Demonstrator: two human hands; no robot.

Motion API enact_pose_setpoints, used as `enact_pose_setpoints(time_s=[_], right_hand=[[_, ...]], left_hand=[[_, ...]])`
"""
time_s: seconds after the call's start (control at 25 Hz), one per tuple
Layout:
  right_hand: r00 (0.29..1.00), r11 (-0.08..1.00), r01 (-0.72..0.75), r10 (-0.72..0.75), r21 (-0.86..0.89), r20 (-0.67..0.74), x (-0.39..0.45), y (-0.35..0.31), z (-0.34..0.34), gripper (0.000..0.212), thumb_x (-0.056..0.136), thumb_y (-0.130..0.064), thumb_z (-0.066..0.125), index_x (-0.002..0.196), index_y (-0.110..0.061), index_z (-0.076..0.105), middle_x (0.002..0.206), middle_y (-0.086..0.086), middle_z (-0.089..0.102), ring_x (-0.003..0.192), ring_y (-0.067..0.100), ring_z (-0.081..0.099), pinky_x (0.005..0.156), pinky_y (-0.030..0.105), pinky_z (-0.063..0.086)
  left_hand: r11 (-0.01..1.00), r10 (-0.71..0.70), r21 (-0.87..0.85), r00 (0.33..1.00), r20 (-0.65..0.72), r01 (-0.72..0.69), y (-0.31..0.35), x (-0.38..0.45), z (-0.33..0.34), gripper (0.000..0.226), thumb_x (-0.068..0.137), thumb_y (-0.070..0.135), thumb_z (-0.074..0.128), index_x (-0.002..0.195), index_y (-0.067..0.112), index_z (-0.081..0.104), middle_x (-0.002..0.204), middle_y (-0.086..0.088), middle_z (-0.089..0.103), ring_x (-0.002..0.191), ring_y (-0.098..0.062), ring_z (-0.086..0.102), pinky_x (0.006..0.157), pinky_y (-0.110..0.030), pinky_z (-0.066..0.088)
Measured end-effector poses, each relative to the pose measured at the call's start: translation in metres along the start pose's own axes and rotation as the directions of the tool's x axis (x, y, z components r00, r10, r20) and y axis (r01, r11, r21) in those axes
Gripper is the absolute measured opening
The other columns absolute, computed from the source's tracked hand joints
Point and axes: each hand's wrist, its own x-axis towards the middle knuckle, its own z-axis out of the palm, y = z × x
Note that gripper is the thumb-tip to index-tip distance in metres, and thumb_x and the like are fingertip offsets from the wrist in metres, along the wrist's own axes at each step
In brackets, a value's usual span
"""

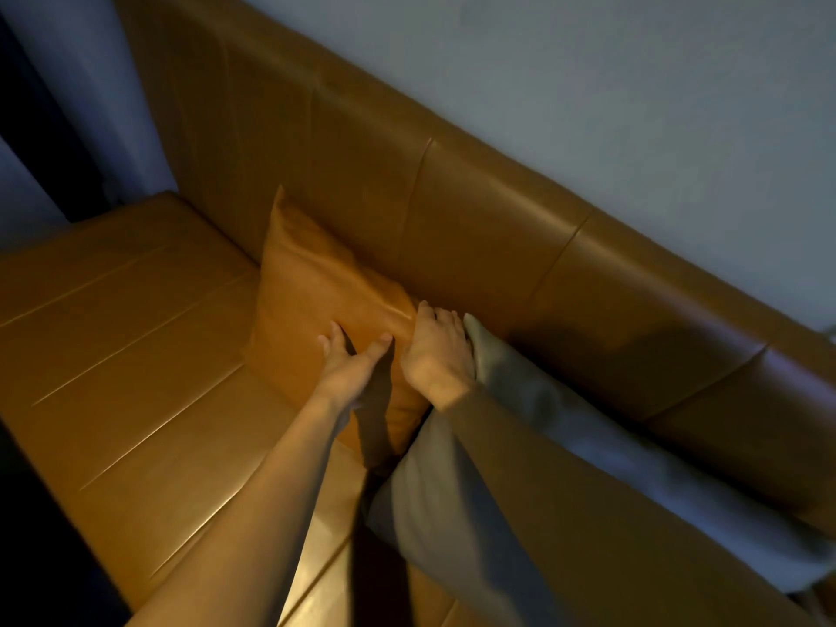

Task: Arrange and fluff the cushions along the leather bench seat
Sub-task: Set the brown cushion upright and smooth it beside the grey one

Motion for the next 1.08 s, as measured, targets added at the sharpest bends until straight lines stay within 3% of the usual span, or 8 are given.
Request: enact_pose_setpoints(time_s=[0.12, 0.24, 0.32, 0.44, 0.56, 0.72, 0.88, 1.08], right_hand=[[0.999, 0.999, -0.026, 0.025, -0.023, -0.044, -0.002, -0.005, -0.001, 0.066, 0.096, -0.022, 0.053, 0.153, -0.013, 0.022, 0.156, 0.013, 0.033, 0.146, 0.031, 0.027, 0.116, 0.042, 0.028], [0.996, 0.982, -0.015, -0.003, -0.19, -0.091, -0.004, -0.01, 0.005, 0.061, 0.095, -0.026, 0.057, 0.149, -0.011, 0.032, 0.147, 0.015, 0.041, 0.136, 0.033, 0.038, 0.111, 0.044, 0.032], [0.997, 0.972, 0.01, -0.027, -0.235, -0.069, -0.004, -0.015, 0.004, 0.043, 0.097, -0.031, 0.053, 0.138, -0.017, 0.049, 0.14, 0.014, 0.045, 0.132, 0.034, 0.041, 0.111, 0.048, 0.028], [1.0, 0.998, -0.001, 0.0, -0.057, -0.023, -0.003, -0.026, -0.008, 0.031, 0.099, -0.037, 0.049, 0.124, -0.024, 0.061, 0.133, 0.011, 0.05, 0.124, 0.035, 0.049, 0.102, 0.048, 0.038], [1.0, 0.999, 0.031, -0.03, -0.03, 0.008, 0.004, -0.033, -0.02, 0.029, 0.099, -0.035, 0.05, 0.121, -0.022, 0.063, 0.13, 0.009, 0.059, 0.121, 0.035, 0.056, 0.097, 0.044, 0.045], [0.992, 0.982, -0.016, 0.039, -0.189, 0.123, -0.002, -0.019, -0.012, 0.026, 0.1, -0.028, 0.047, 0.117, -0.016, 0.062, 0.127, 0.011, 0.063, 0.12, 0.034, 0.057, 0.103, 0.044, 0.038], [0.998, 0.977, 0.053, -0.06, -0.208, -0.03, -0.007, -0.004, 0.008, 0.025, 0.1, -0.023, 0.041, 0.107, -0.023, 0.066, 0.118, 0.006, 0.064, 0.115, 0.03, 0.06, 0.114, 0.047, 0.023], [0.984, 0.985, 0.085, -0.107, -0.152, -0.143, -0.002, -0.008, 0.005, 0.027, 0.102, -0.027, 0.039, 0.113, -0.024, 0.063, 0.117, 0.008, 0.061, 0.111, 0.031, 0.061, 0.115, 0.051, 0.02]], left_hand=[[0.999, 0.024, -0.037, 0.997, -0.076, -0.027, 0.002, -0.003, -0.008, 0.091, 0.088, 0.051, 0.062, 0.156, 0.032, 0.005, 0.165, 0.007, 0.003, 0.148, -0.029, 0.02, 0.1, -0.05, 0.042], [0.985, -0.009, -0.17, 0.983, -0.185, -0.023, -0.009, -0.003, -0.016, 0.084, 0.09, 0.054, 0.057, 0.155, 0.026, 0.013, 0.162, 0.003, 0.02, 0.144, -0.029, 0.029, 0.101, -0.05, 0.04], [0.983, -0.023, -0.182, 0.985, -0.169, -0.008, -0.01, -0.003, -0.015, 0.106, 0.074, 0.075, 0.06, 0.155, 0.034, 0.006, 0.164, 0.008, 0.01, 0.147, -0.029, 0.023, 0.107, -0.059, 0.036], [0.994, -0.035, -0.11, 0.988, -0.153, 0.018, 0.001, 0.0, -0.009, 0.13, 0.052, 0.092, 0.056, 0.151, 0.04, -0.01, 0.163, 0.014, -0.016, 0.151, -0.034, 0.0, 0.111, -0.067, 0.022], [0.999, -0.009, -0.042, 0.975, -0.22, 0.0, 0.019, 0.003, -0.007, 0.118, 0.065, 0.086, 0.054, 0.153, 0.037, -0.008, 0.163, 0.009, -0.018, 0.15, -0.038, -0.01, 0.114, -0.066, 0.017], [0.982, -0.041, 0.174, 0.98, -0.192, 0.075, 0.013, 0.001, 0.003, 0.102, 0.078, 0.076, 0.051, 0.155, 0.034, -0.002, 0.164, 0.004, -0.016, 0.148, -0.043, -0.012, 0.119, -0.058, 0.007], [0.99, 0.013, 0.139, 0.987, -0.159, 0.009, -0.004, -0.001, 0.016, 0.101, 0.08, 0.072, 0.055, 0.154, 0.037, -0.005, 0.162, 0.01, -0.021, 0.148, -0.039, -0.016, 0.118, -0.057, 0.01], [0.999, 0.029, 0.038, 0.982, -0.189, -0.022, 0.0, 0.014, 0.016, 0.106, 0.074, 0.075, 0.058, 0.152, 0.041, -0.005, 0.162, 0.013, -0.022, 0.149, -0.036, -0.016, 0.115, -0.064, 0.019]])
